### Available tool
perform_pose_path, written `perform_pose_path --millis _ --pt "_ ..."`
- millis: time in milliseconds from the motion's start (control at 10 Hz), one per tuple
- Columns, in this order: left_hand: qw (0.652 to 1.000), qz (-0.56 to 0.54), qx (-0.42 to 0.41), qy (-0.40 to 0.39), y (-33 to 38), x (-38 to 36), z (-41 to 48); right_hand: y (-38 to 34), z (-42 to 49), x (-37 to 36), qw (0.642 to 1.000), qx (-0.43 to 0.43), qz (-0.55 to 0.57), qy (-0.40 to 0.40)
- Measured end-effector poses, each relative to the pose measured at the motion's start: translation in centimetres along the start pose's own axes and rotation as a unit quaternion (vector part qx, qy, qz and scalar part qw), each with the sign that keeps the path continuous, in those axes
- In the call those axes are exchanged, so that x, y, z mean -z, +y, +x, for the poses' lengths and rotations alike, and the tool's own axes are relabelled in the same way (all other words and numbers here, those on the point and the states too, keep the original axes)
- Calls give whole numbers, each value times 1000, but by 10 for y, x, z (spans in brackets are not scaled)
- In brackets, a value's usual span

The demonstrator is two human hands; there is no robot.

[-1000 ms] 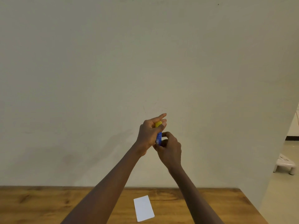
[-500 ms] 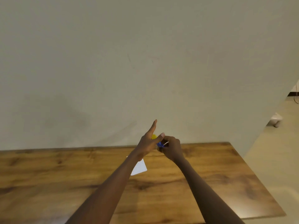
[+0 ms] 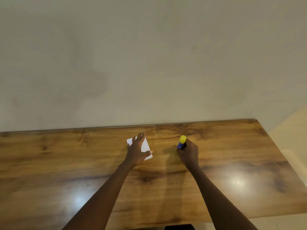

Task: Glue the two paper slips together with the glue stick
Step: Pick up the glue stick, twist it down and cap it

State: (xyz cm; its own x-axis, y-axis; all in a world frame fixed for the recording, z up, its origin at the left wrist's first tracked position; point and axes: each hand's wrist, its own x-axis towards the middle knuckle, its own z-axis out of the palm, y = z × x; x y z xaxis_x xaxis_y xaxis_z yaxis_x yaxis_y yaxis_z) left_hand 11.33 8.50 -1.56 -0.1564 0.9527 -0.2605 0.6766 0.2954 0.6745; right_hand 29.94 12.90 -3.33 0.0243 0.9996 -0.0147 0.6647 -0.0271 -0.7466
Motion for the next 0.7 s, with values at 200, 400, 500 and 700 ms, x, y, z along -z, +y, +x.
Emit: perform_pose_path --millis 200,400,500,700 --pt "997 62 -1 35 -30 -10 6 11 -1 -11 999 10 5 36" --pt "998 49 -26 42 -33 -10 10 13 0 -8 999 5 41 13" --pt "997 64 -27 45 -34 -4 12 12 -1 -4 999 2 54 -2" --pt "994 80 -18 77 -22 23 5 -5 -5 15 997 -2 76 -6"
